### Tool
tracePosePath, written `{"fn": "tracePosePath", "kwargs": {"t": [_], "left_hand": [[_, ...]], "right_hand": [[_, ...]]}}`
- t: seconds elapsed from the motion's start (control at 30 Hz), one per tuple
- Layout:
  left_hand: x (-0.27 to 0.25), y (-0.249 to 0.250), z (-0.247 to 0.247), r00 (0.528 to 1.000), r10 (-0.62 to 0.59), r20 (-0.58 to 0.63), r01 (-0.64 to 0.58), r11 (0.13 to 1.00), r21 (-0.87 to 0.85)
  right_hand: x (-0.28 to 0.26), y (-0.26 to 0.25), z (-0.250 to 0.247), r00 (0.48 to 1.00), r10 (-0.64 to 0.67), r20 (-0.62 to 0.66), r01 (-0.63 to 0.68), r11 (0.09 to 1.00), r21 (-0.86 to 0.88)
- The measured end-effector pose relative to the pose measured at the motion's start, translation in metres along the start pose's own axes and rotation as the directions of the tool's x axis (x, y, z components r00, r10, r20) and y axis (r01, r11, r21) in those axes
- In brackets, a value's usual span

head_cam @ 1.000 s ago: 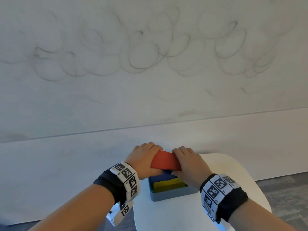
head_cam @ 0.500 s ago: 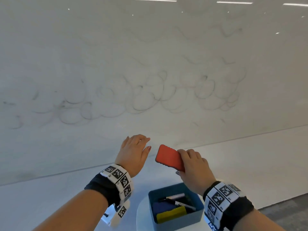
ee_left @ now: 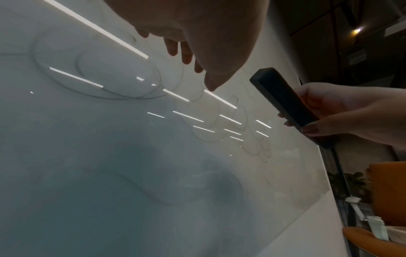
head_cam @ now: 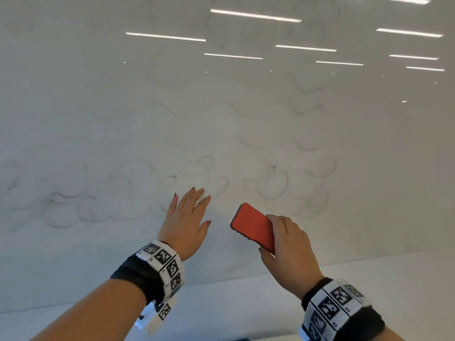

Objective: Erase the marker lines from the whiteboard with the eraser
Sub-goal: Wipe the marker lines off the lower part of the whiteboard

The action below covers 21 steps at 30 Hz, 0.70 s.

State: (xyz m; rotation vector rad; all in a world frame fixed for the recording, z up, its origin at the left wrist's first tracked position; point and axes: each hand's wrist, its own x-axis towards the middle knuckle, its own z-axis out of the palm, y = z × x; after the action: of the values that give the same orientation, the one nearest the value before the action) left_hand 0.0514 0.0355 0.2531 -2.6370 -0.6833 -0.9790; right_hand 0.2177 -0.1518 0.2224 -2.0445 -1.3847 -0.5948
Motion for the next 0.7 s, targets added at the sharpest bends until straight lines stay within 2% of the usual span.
{"fn": "tracePosePath", "kwargs": {"t": [0.13,0.3,0.53,0.7], "left_hand": [[0.033,0.013,-0.002,0.995,-0.052,-0.084,0.055,0.998,0.035],[0.07,0.024,-0.014,0.982,-0.077,-0.173,0.09,0.994,0.066],[0.097,0.03,-0.024,0.989,-0.003,-0.145,0.023,0.991,0.135],[0.107,0.042,-0.023,0.995,0.028,-0.093,-0.018,0.994,0.108]], "right_hand": [[0.027,0.032,-0.014,0.997,-0.056,-0.052,0.057,0.998,0.015],[0.054,0.061,-0.024,0.993,-0.06,-0.104,0.064,0.997,0.034],[0.065,0.077,-0.025,0.989,0.0,-0.148,0.009,0.998,0.062],[0.062,0.085,-0.031,0.986,0.07,-0.148,-0.062,0.996,0.057]]}}
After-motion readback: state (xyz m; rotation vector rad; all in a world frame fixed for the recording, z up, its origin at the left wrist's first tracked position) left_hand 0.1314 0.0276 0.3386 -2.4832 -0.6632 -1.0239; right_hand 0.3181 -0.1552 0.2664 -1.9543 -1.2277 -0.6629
